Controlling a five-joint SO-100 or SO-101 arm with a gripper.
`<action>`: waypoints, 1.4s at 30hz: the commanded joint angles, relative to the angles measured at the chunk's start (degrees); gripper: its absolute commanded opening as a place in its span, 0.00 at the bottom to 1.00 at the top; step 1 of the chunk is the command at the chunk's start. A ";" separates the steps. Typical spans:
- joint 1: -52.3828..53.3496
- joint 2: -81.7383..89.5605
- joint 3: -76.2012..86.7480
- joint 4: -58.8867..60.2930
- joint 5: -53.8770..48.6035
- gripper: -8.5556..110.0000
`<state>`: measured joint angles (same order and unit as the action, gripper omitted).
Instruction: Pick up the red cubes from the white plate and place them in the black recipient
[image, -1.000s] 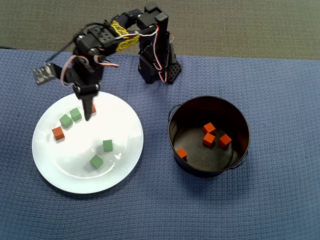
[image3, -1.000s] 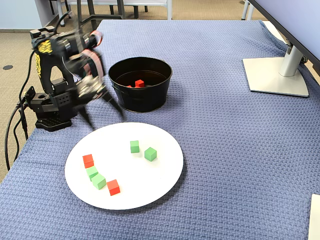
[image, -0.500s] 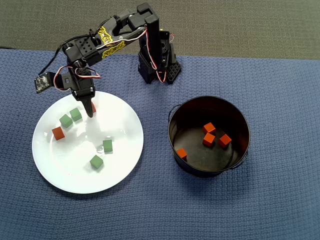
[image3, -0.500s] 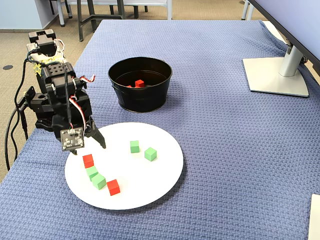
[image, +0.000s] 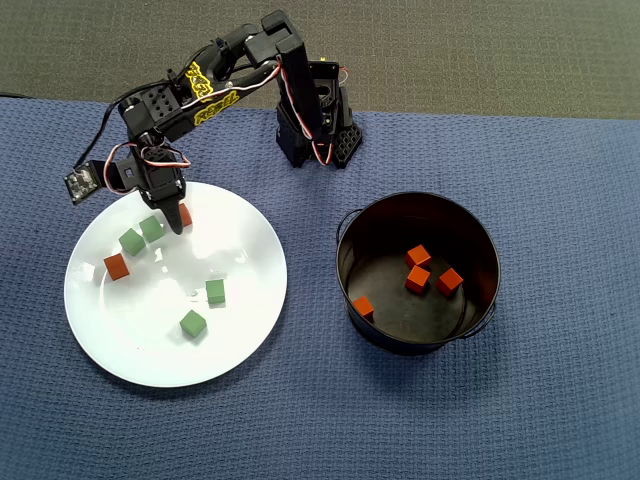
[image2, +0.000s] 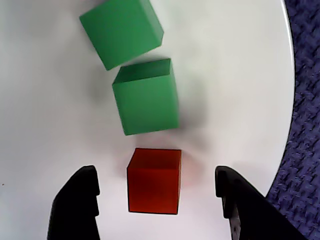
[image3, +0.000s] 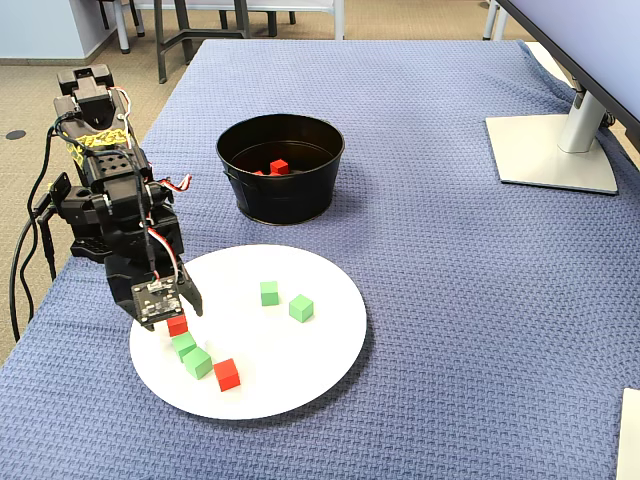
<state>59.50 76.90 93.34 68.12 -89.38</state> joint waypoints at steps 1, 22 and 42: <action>0.53 0.26 0.97 -3.08 0.09 0.23; -0.70 3.08 7.91 -6.50 -1.41 0.14; -18.63 15.91 -12.48 12.48 26.02 0.07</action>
<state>48.69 85.78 89.03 75.06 -72.07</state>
